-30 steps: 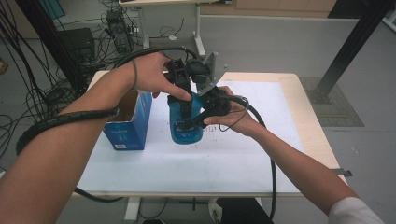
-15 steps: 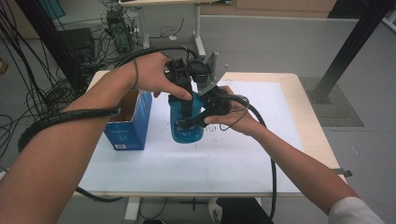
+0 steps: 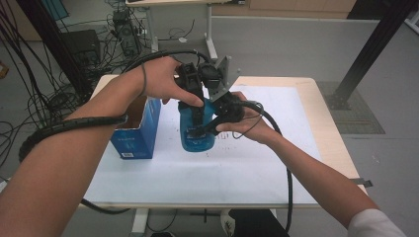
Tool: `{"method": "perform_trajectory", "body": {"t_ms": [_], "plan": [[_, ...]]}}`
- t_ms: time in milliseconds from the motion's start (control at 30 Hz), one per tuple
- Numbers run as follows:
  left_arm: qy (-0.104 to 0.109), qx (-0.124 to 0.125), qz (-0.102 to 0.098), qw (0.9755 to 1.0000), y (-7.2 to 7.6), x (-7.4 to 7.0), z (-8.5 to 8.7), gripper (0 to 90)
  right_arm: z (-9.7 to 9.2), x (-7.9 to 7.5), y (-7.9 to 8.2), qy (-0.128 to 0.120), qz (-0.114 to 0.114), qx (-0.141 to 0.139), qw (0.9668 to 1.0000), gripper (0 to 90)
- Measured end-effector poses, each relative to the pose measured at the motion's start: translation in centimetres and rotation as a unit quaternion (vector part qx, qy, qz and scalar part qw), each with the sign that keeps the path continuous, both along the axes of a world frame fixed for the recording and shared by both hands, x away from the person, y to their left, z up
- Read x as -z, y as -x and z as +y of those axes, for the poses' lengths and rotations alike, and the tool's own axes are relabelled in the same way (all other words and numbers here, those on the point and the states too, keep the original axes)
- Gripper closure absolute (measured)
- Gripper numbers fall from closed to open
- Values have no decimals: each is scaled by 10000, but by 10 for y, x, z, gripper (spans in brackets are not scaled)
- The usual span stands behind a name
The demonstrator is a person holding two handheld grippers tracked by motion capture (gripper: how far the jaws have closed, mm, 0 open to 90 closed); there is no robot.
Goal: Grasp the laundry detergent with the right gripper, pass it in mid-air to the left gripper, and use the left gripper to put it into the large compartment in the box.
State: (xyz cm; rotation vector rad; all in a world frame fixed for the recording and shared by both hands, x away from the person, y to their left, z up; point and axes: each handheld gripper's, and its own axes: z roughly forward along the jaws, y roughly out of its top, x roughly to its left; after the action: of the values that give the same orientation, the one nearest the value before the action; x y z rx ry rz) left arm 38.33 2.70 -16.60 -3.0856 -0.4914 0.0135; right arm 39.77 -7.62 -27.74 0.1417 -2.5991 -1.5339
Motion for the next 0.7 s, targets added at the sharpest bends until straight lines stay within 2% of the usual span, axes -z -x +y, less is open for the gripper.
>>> {"method": "perform_trajectory", "body": {"t_ms": [700], "plan": [[-52,-2,-52,10000,-4,-4,-3,365,-3,-1,-4,-131,-17,35,9999,426]]}}
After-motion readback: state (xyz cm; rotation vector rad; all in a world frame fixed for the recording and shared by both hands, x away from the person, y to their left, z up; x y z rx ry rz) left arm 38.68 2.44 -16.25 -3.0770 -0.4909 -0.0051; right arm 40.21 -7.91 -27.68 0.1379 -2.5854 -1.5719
